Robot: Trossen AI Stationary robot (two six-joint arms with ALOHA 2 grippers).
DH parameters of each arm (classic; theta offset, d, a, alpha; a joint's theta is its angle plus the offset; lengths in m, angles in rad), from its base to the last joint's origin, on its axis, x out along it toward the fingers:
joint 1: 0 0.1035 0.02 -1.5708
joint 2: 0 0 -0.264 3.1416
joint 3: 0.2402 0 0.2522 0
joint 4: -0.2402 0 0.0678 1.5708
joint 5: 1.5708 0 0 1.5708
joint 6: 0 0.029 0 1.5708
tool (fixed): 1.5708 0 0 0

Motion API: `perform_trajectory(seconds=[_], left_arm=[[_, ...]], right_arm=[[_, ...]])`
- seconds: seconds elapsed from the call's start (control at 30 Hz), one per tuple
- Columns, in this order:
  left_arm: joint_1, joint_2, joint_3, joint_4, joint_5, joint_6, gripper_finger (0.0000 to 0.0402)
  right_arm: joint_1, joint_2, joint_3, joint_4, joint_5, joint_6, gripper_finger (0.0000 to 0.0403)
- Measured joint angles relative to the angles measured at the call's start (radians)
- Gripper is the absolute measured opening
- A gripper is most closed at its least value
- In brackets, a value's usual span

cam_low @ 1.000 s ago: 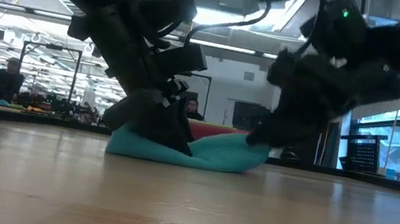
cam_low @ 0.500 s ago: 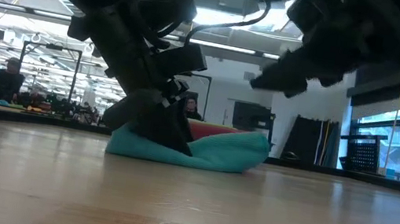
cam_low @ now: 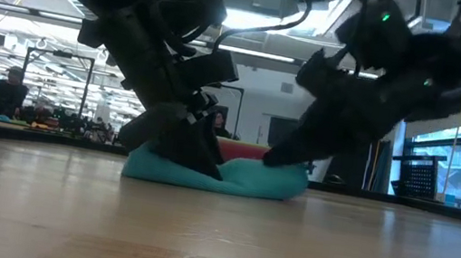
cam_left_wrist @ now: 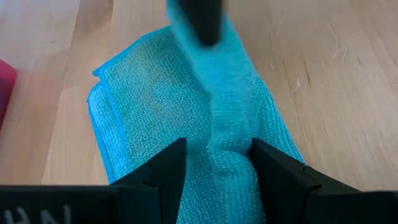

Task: Roll microfiber towels into tight, uniform cylinder then place into a basket
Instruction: Roll the blue microfiber towel

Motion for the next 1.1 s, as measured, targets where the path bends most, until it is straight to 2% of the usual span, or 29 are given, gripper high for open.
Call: perform_trajectory(seconds=[0.27, 0.37, 0.53, 0.7, 0.87, 1.1], left_arm=[[-0.005, -0.008, 0.000, 0.000, 0.001, 0.000, 0.0167], [-0.023, -0.051, -0.001, -0.015, -0.023, 0.010, 0.0167], [-0.045, -0.166, 0.001, -0.044, -0.129, 0.056, 0.0167], [-0.084, -0.219, 0.001, -0.044, -0.134, 0.056, 0.0167], [-0.147, -0.175, 0.002, -0.054, -0.142, 0.059, 0.0167], [-0.202, -0.060, 0.065, -0.112, -0.251, 0.031, 0.0167]], right_arm=[[-0.097, 0.072, 0.000, 0.003, 0.005, 0.083, 0.0006], [-0.109, 0.094, 0.001, 0.008, 0.002, 0.091, 0.0005], [-0.112, 0.110, 0.002, 0.022, 0.002, 0.113, 0.0013], [-0.112, 0.111, 0.002, 0.024, 0.002, 0.118, 0.0006], [-0.112, 0.111, 0.002, 0.024, 0.002, 0.144, 0.0009], [-0.121, 0.112, 0.002, 0.024, -0.008, 0.215, 0.0008]])
